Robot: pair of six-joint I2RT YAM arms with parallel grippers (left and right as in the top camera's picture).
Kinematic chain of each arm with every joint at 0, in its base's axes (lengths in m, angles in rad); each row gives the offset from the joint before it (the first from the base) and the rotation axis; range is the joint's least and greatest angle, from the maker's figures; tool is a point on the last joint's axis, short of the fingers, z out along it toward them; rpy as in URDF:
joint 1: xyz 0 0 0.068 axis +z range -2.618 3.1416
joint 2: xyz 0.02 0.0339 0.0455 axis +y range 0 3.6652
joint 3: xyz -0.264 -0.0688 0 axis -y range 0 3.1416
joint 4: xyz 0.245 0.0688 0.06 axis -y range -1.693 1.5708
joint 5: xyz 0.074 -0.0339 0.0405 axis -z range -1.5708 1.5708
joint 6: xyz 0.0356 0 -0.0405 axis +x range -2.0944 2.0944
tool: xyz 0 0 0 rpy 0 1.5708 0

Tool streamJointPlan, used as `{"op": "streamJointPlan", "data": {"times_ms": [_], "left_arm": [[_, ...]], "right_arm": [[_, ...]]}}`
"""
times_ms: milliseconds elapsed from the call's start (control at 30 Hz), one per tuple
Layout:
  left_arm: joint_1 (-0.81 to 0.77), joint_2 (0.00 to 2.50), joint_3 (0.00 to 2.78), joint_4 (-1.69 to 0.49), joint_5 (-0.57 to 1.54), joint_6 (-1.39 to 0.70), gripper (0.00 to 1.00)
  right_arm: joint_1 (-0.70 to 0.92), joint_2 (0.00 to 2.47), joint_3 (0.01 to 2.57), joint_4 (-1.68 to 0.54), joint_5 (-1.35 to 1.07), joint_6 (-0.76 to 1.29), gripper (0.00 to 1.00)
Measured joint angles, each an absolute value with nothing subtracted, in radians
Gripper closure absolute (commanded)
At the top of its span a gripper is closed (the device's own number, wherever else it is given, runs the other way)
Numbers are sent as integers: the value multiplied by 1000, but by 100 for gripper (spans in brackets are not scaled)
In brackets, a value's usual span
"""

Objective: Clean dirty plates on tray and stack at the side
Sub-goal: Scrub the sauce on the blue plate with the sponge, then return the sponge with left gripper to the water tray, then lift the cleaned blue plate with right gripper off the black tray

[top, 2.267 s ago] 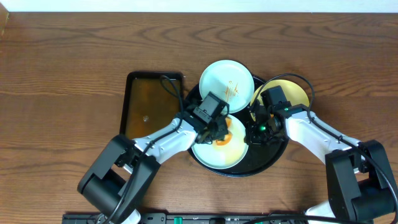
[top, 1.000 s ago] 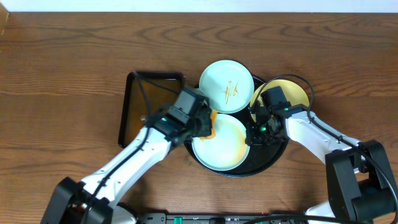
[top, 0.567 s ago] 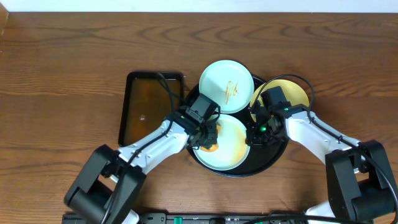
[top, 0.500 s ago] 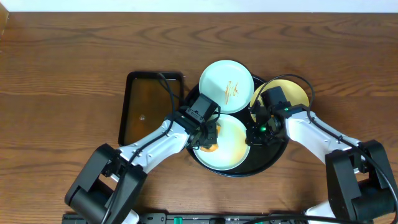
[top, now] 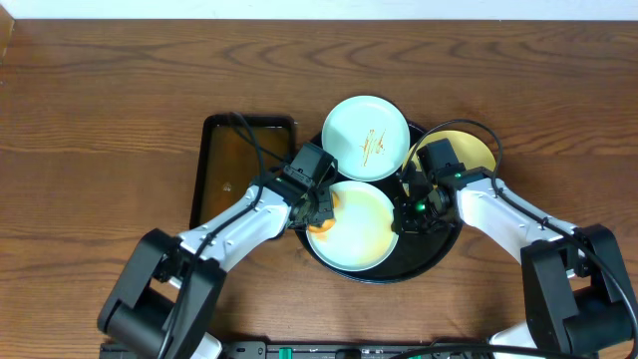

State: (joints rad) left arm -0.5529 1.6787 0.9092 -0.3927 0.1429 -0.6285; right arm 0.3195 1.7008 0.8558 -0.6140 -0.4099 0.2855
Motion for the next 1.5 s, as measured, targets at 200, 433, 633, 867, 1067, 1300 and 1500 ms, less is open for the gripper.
{"op": "streamJointPlan", "data": {"times_ms": [200,433,633,867,1067,1300,1500], "left_arm": [[-532,1545,909,-405,61,-628,92],[-520,1439,909,-403,-32,-605,92],[-430,1438,909,-403,-59,-544,92],[-246,1438,909,-418,-76,-517,92],[-195,1452,909,-439,-82,-515,92],[-195,1528,907,-451,-81,-511,92],[-195,1561,904,-471,-81,-503,92]], "right_arm": [[319,1701,856,-620,-407,286,99],[319,1701,856,-622,-398,285,99],[319,1701,856,-620,-396,285,93],[319,1700,857,-620,-405,282,79],[319,1700,856,-612,-392,282,99],[319,1700,856,-609,-385,284,99],[319,1692,856,-613,-383,280,99]]}}
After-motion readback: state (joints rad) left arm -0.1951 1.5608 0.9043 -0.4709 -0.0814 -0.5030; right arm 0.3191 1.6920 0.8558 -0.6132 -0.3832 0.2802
